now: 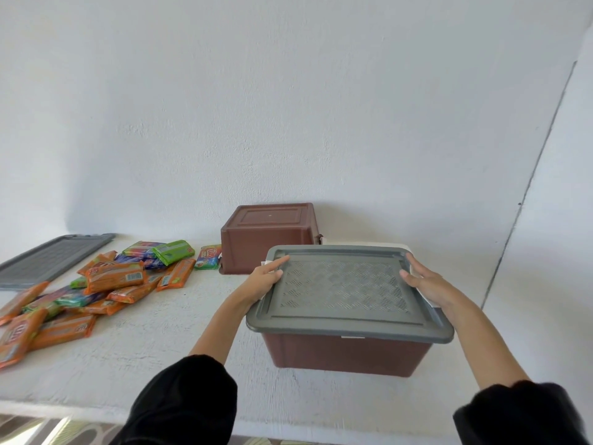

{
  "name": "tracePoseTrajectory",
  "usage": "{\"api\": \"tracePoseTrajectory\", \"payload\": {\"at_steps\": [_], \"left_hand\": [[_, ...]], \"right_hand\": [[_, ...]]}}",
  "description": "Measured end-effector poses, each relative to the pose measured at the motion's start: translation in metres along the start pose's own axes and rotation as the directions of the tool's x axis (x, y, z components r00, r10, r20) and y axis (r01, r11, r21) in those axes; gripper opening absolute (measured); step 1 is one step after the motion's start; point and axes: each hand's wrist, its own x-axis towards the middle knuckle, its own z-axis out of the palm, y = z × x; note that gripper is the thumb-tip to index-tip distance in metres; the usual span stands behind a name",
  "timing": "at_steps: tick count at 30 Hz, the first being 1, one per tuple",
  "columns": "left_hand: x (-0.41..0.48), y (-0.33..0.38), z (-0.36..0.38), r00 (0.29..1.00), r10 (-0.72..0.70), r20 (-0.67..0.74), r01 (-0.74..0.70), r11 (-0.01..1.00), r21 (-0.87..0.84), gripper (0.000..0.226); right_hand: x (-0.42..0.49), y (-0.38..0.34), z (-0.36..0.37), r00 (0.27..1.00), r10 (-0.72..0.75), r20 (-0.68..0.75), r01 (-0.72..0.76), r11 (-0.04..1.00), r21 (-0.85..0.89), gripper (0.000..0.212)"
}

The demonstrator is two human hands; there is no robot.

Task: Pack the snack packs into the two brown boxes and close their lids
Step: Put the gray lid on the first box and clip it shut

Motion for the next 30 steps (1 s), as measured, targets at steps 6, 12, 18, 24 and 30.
{"api": "tracePoseTrajectory", "payload": {"at_steps": [6,12,18,24,30], "left_hand": [[0.008,-0.003,0.002,0.999,0.002,-0.046,0.006,0.986,0.166,0.035],[-0.001,-0.001,0.026,0.984,0.172,-0.055,-0.040,0.506,0.862,0.058],[-0.031,0.012,0.059,0.979,0.196,0.062,-0.171,0.606,0.777,0.055],[-0.047,0.015,0.072,0.949,0.315,0.005,-0.200,0.591,0.782,0.090],[-0.044,0.019,0.073,0.931,0.364,0.029,-0.253,0.585,0.770,0.088]], "right_hand": [[-0.002,-0.003,0.009,0.998,-0.017,-0.062,-0.018,0.855,-0.519,0.055],[-0.028,-0.008,0.045,0.984,-0.165,-0.060,0.042,0.552,-0.833,0.052],[-0.044,-0.014,0.063,0.978,-0.203,-0.043,0.081,0.564,-0.821,0.050],[-0.062,-0.021,0.084,0.979,-0.202,-0.035,0.088,0.566,-0.820,0.055],[-0.062,-0.021,0.083,0.967,-0.230,-0.106,0.059,0.609,-0.791,0.047]]}}
